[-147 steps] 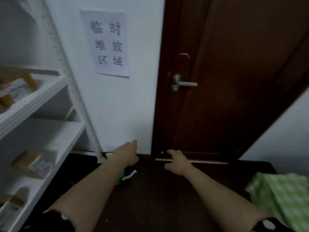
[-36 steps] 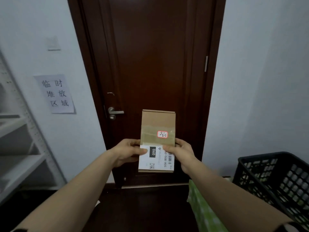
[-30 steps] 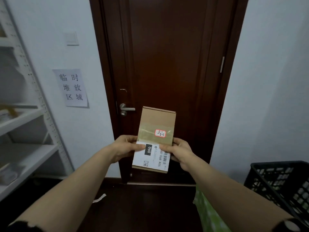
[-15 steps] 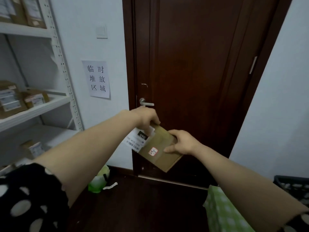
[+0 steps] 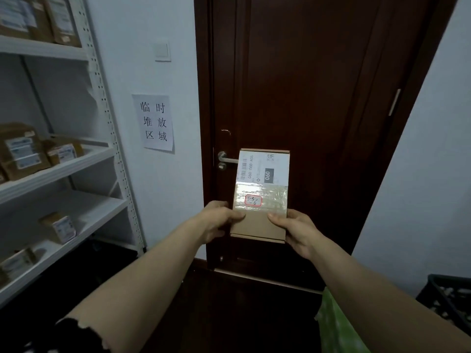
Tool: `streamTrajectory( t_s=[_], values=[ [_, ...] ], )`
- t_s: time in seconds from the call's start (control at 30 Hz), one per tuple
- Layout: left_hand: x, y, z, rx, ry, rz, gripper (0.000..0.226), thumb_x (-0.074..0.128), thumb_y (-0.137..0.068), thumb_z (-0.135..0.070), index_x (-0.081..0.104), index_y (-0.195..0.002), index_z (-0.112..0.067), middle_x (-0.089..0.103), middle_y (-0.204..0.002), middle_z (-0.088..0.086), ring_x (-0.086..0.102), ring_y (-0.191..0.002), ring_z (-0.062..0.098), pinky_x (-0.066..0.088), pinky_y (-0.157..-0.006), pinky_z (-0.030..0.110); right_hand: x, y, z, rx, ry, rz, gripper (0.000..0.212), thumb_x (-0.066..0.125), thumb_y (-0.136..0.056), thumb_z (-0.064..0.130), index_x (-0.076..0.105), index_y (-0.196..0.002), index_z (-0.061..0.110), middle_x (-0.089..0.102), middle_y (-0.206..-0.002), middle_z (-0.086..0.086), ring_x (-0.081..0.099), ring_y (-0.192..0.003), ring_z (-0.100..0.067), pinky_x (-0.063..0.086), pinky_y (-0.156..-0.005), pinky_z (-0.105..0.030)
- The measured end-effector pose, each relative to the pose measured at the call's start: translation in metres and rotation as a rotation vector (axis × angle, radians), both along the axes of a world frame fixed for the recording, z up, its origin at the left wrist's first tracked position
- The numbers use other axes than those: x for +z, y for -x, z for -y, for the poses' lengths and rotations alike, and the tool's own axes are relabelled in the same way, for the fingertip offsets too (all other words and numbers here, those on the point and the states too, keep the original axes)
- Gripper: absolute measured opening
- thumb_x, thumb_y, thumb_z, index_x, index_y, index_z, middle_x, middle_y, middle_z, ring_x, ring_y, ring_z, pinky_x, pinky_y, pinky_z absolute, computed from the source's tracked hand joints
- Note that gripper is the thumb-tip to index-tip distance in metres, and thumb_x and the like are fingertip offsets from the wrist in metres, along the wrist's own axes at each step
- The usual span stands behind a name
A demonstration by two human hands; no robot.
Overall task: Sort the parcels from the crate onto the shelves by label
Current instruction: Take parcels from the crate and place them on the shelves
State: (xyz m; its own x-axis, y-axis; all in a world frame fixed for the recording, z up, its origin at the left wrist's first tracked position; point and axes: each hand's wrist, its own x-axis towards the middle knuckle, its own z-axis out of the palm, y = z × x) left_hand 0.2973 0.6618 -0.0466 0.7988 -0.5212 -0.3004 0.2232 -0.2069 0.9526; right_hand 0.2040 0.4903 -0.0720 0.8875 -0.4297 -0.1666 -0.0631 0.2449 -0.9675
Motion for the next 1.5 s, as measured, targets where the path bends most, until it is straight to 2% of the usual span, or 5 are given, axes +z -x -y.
streamTrajectory(
  t_s=[0.17, 0.73, 1.2, 1.37, 1.5],
  values=[
    [-0.010, -0.001, -0.004, 0.033, 0.051, 0.020, 0.023, 0.060, -0.090, -0.003, 0.062, -0.113, -0.007, 0.067, -0.095, 0.003, 0.062, -0.083, 0.014, 0.051, -0.063, 0.030, -0.010, -0.005, -0.011, 0.036, 0.030, 0.000, 0.033, 0.071, -0.079, 0.001, 0.060, -0.110, 0.004, 0.071, -0.092, -0.007, 0.069, -0.081, -0.017, 0.055, -0.067, -0.028],
    [-0.053, -0.003, -0.074, 0.183, -0.038, -0.034, 0.031, 0.069, -0.086, -0.015, 0.062, -0.115, -0.008, 0.066, -0.109, 0.007, 0.062, -0.096, 0.022, 0.054, -0.085, 0.039, -0.052, -0.040, -0.072, 0.221, 0.075, -0.132, 0.038, 0.072, -0.078, 0.000, 0.060, -0.114, -0.001, 0.070, -0.096, -0.013, 0.067, -0.086, -0.024, 0.053, -0.068, -0.034],
    [-0.079, -0.060, -0.191, 0.164, -0.121, -0.081, 0.047, 0.079, -0.075, -0.014, 0.061, -0.118, -0.006, 0.069, -0.108, 0.002, 0.064, -0.092, 0.011, 0.054, -0.066, 0.023, -0.062, -0.110, -0.152, 0.522, 0.255, -0.292, 0.042, 0.079, -0.068, 0.003, 0.065, -0.107, 0.002, 0.073, -0.097, -0.012, 0.069, -0.093, -0.025, 0.054, -0.085, -0.036],
    [-0.089, -0.083, -0.243, 0.141, -0.298, -0.018, 0.030, 0.084, -0.069, -0.008, 0.062, -0.090, -0.014, 0.068, -0.094, -0.002, 0.065, -0.098, 0.018, 0.057, -0.080, 0.033, -0.065, -0.157, -0.190, 0.497, 0.255, -0.215, 0.064, 0.084, -0.061, 0.010, 0.058, -0.119, 0.005, 0.069, -0.110, -0.009, 0.066, -0.099, -0.023, 0.051, -0.091, -0.039],
    [-0.105, -0.096, -0.275, 0.103, -0.474, 0.026, 0.046, 0.086, -0.064, -0.009, 0.065, -0.106, -0.009, 0.065, -0.101, -0.001, 0.063, -0.106, 0.022, 0.053, -0.091, 0.034, -0.062, -0.198, -0.214, 0.499, 0.241, -0.137, 0.144, 0.096, -0.011, 0.039, 0.040, -0.140, 0.013, 0.062, -0.121, -0.008, 0.065, -0.103, -0.026, 0.047, -0.100, -0.047]
  ],
)
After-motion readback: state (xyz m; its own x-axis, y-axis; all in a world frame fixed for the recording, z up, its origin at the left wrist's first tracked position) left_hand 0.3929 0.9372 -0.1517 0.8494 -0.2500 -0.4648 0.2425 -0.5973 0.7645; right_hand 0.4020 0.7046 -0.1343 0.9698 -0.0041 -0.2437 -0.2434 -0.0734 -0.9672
